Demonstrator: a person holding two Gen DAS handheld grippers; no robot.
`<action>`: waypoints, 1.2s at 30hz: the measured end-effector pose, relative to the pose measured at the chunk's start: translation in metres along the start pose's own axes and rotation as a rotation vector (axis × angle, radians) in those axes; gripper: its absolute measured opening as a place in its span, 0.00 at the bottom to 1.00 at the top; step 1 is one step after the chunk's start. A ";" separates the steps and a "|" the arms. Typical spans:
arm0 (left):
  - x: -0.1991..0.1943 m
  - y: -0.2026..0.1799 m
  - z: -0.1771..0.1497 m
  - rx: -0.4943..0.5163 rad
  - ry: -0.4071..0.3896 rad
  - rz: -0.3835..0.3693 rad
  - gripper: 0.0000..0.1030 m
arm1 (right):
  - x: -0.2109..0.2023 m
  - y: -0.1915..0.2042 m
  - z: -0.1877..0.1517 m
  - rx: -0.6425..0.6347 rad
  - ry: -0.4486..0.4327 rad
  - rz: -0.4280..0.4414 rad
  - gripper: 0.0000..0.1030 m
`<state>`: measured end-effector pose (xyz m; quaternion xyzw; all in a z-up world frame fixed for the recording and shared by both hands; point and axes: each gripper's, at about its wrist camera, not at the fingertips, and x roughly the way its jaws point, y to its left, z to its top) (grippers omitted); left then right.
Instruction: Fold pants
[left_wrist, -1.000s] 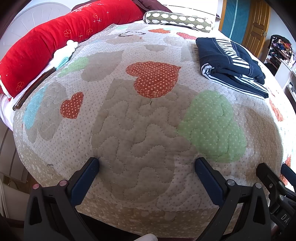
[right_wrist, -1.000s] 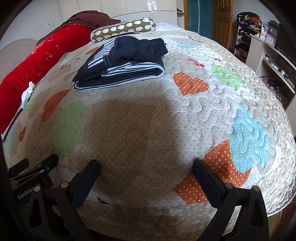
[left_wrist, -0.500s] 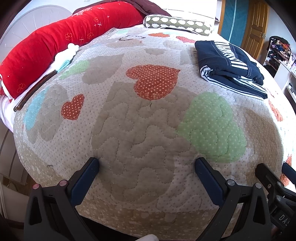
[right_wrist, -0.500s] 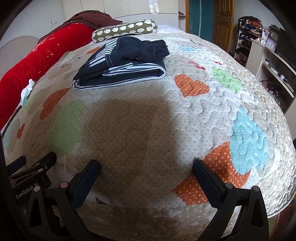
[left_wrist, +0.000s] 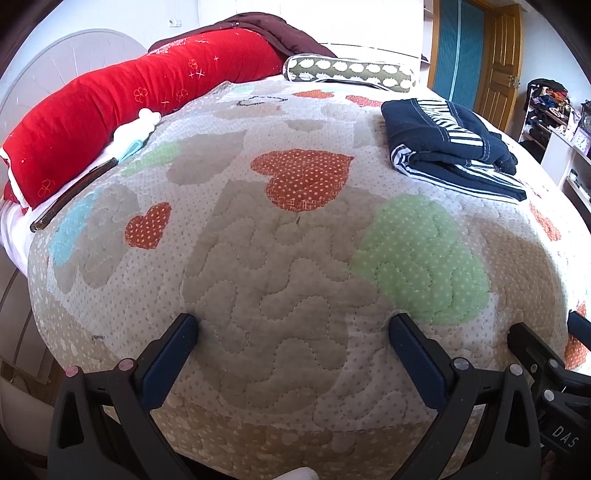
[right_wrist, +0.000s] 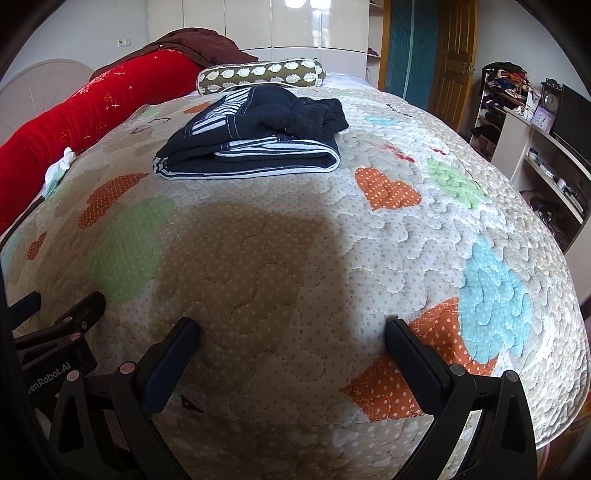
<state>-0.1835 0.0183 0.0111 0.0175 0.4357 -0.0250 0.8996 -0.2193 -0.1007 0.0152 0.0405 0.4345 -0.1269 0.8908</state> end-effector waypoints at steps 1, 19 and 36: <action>0.000 0.000 0.000 0.000 -0.001 0.001 1.00 | 0.000 0.001 0.000 -0.001 -0.001 0.000 1.00; 0.000 0.001 0.002 0.005 0.025 -0.007 1.00 | -0.005 -0.013 0.008 0.082 0.051 0.036 0.99; 0.007 0.005 0.014 0.010 0.141 -0.027 1.00 | -0.018 -0.045 0.020 0.275 0.003 0.048 0.99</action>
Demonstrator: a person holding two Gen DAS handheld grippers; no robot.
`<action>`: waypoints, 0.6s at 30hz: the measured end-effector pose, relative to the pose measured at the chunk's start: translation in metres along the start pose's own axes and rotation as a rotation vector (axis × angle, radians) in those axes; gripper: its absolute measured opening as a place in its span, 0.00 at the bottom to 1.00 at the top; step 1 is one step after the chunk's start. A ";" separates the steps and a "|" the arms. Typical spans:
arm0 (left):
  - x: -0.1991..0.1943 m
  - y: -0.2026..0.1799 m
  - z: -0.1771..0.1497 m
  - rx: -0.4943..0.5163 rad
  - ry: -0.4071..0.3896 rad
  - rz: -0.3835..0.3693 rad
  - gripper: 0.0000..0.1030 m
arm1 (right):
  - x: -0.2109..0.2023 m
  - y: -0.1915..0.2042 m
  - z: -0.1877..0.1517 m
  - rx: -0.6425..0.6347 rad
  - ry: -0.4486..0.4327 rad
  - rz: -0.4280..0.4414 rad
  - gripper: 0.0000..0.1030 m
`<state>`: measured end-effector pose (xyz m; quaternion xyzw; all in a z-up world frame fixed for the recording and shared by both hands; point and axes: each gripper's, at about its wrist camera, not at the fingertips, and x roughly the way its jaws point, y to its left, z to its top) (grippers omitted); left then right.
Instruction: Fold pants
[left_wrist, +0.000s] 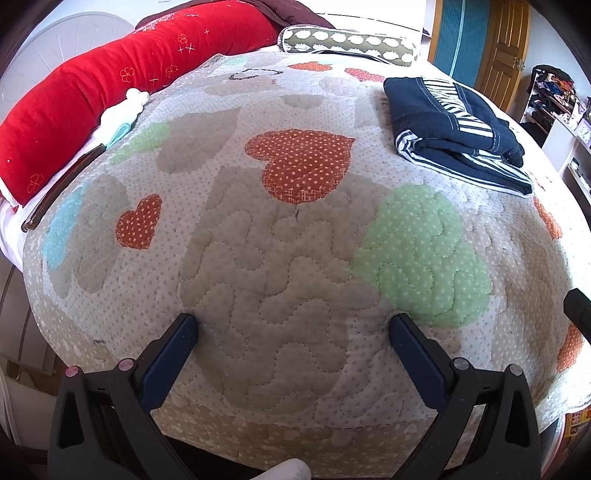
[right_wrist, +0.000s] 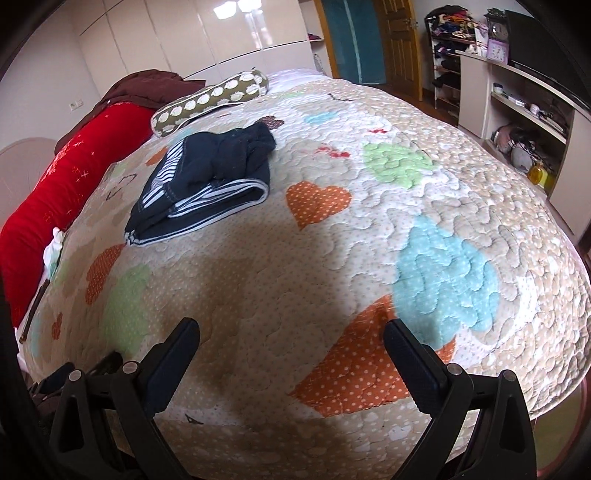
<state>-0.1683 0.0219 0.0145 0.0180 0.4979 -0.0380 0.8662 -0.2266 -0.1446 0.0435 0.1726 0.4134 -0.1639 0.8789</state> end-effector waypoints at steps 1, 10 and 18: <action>0.000 0.000 0.001 0.000 0.002 -0.001 1.00 | -0.002 0.001 -0.001 -0.011 -0.004 0.003 0.99; -0.053 -0.010 0.036 0.082 -0.171 -0.010 1.00 | -0.032 0.014 0.022 -0.107 -0.154 0.008 0.99; -0.097 -0.017 0.060 0.087 -0.242 -0.084 1.00 | -0.042 0.018 0.048 -0.108 -0.190 0.017 0.99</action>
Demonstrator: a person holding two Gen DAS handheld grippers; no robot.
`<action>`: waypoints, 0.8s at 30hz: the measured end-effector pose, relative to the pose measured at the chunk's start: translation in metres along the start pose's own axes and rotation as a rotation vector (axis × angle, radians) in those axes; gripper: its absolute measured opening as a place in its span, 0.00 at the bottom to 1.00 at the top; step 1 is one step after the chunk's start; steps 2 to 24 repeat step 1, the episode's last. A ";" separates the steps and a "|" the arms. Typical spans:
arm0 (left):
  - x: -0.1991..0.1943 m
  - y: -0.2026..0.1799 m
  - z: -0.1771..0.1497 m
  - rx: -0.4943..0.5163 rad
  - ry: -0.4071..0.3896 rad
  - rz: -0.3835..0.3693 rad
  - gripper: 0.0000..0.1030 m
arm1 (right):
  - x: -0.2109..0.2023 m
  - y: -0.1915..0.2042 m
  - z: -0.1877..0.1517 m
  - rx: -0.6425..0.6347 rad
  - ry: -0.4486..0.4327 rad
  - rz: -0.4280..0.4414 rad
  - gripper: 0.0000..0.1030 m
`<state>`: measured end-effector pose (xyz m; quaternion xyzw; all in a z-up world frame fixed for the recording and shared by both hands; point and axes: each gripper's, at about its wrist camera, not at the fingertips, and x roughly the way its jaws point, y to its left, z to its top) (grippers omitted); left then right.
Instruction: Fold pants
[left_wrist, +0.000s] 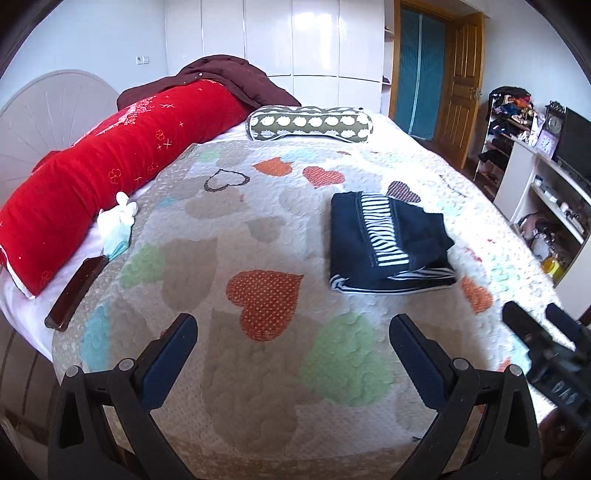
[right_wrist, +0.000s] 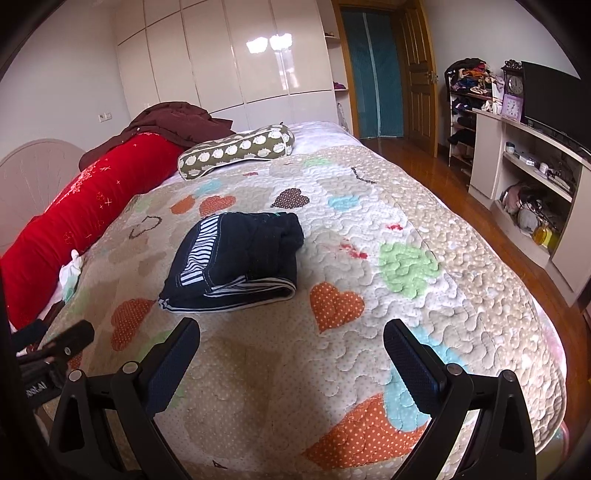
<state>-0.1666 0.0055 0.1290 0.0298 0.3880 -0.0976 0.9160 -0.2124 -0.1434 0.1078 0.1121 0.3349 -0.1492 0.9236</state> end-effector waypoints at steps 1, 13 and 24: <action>-0.002 0.000 0.000 0.000 -0.001 0.006 1.00 | -0.001 0.002 0.000 -0.012 -0.002 0.002 0.99; -0.002 0.000 0.000 0.000 -0.001 0.006 1.00 | -0.001 0.002 0.000 -0.012 -0.002 0.002 0.99; -0.002 0.000 0.000 0.000 -0.001 0.006 1.00 | -0.001 0.002 0.000 -0.012 -0.002 0.002 0.99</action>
